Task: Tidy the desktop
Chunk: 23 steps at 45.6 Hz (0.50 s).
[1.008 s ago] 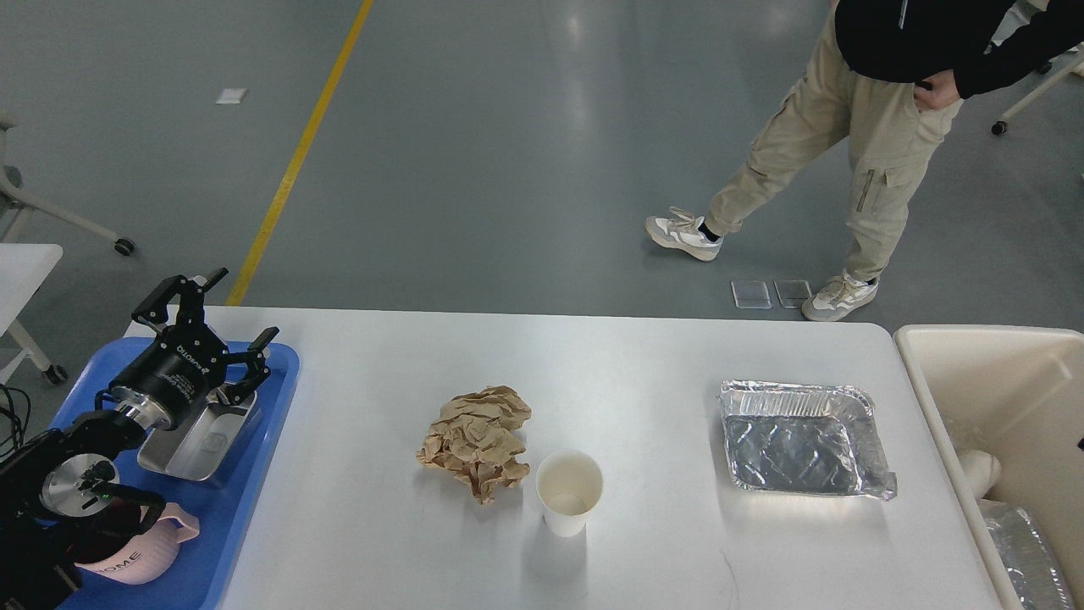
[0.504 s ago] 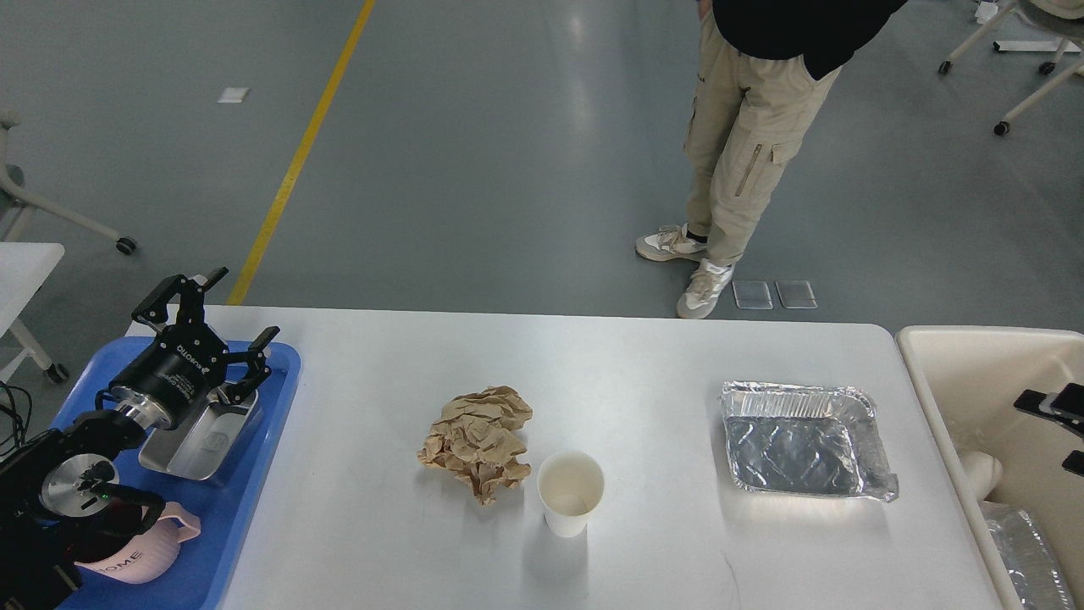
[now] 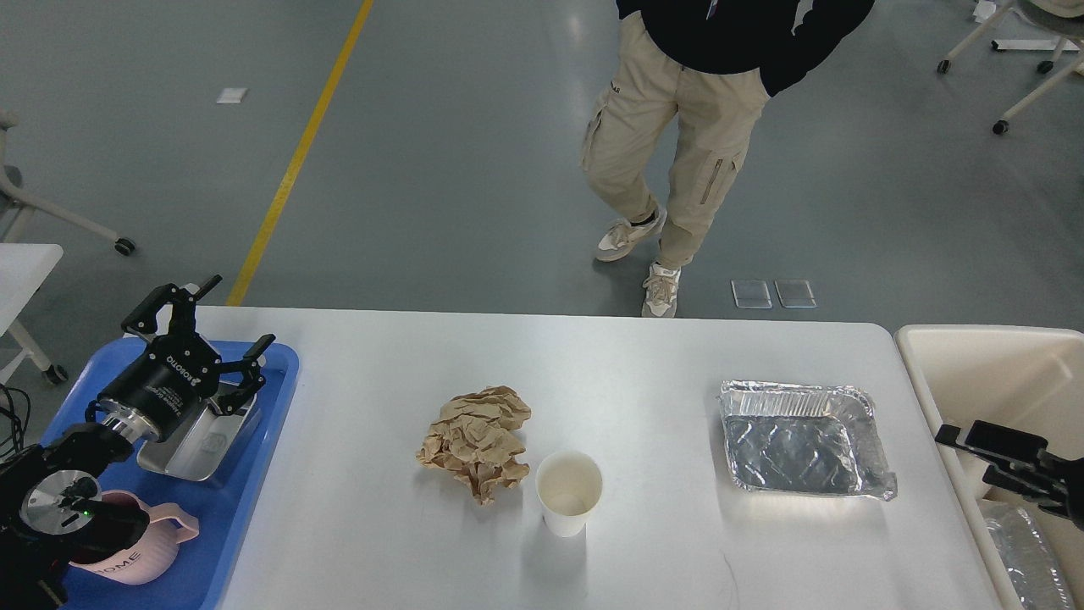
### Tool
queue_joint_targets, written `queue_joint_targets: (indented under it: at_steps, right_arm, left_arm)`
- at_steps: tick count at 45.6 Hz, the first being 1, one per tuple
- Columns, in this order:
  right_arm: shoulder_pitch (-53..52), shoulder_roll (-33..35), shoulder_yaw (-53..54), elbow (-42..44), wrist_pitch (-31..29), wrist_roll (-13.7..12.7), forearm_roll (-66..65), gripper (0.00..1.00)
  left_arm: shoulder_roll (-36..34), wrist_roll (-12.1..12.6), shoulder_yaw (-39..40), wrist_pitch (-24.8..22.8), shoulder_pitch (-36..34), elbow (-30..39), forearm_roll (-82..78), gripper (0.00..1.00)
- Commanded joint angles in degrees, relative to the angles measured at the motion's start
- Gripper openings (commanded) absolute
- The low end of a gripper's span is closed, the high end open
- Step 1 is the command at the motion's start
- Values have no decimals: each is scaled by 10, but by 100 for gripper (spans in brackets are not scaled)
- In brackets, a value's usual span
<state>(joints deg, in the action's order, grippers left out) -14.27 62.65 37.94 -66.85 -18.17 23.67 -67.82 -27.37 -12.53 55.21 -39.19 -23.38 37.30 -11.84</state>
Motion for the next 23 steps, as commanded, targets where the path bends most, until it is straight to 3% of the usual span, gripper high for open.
queue_joint_targets:
  at_steps: [1, 14, 23]
  right_arm:
    - [-15, -38, -11, 28, 0, 24, -45, 100]
    - [-124, -110, -131, 145, 5, 79, -61, 100]
    - [-156, -153, -159, 201, 3, 81, -55, 100]
  left_arm:
    - [-6, -1, 2, -5, 11, 1, 1, 97]
    - [-15, -1, 52, -40, 39, 1, 1, 97]
    - [-19, -1, 104, -100, 69, 1, 1, 97]
